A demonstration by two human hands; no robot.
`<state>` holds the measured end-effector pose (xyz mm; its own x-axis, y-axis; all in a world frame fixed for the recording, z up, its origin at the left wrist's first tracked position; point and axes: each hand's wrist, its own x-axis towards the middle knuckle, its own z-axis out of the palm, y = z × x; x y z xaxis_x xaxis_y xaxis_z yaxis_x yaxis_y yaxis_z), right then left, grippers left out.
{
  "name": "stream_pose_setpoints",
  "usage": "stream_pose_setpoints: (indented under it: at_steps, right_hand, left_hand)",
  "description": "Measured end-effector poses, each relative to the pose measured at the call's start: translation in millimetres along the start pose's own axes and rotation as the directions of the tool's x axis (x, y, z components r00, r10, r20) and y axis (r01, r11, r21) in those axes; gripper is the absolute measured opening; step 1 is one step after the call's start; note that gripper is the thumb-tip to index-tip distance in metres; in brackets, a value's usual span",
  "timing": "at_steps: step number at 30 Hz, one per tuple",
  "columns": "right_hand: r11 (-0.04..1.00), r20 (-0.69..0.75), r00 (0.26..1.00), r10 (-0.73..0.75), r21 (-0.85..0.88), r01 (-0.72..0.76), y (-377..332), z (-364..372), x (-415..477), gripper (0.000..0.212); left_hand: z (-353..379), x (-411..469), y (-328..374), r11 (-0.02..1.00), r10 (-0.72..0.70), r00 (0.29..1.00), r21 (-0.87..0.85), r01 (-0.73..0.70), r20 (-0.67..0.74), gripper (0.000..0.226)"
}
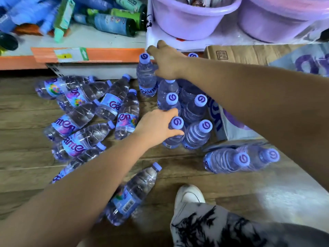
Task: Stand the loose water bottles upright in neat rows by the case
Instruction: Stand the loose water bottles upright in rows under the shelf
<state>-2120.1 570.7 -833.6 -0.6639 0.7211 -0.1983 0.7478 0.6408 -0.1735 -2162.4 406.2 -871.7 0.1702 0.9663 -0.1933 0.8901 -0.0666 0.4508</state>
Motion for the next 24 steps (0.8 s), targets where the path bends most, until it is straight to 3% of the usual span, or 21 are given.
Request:
stream_pose_setpoints:
  at_steps: [10,14,17,24]
  right_hand:
    - [0.996,-0.061,0.995,0.077,-0.034,-0.079,14.9,-14.4,-42.1,0.050]
    - [0.997,-0.090,0.994,0.066,-0.029,-0.069,9.1,-17.9,-44.0,0.048]
    - [0.997,-0.106,0.992,0.062,-0.029,-0.065,5.9,-18.4,-40.8,0.049]
    - [0.999,-0.091,0.995,0.042,-0.009,-0.043,-0.3,-12.2,-32.3,0.046]
  left_hand:
    - [7.6,-0.2,14.2,0.992,-0.096,0.994,0.075,0.099,-0.052,0.054]
    - [-0.5,3.4,16.9,0.999,0.014,0.999,0.040,-0.016,0.046,0.032]
    - [-9.4,3.6,6.5,0.994,0.107,0.981,0.009,-0.110,0.165,0.036]
    - [-3.3,0.8,2.8,0.985,0.170,0.976,-0.003,-0.171,0.138,0.033]
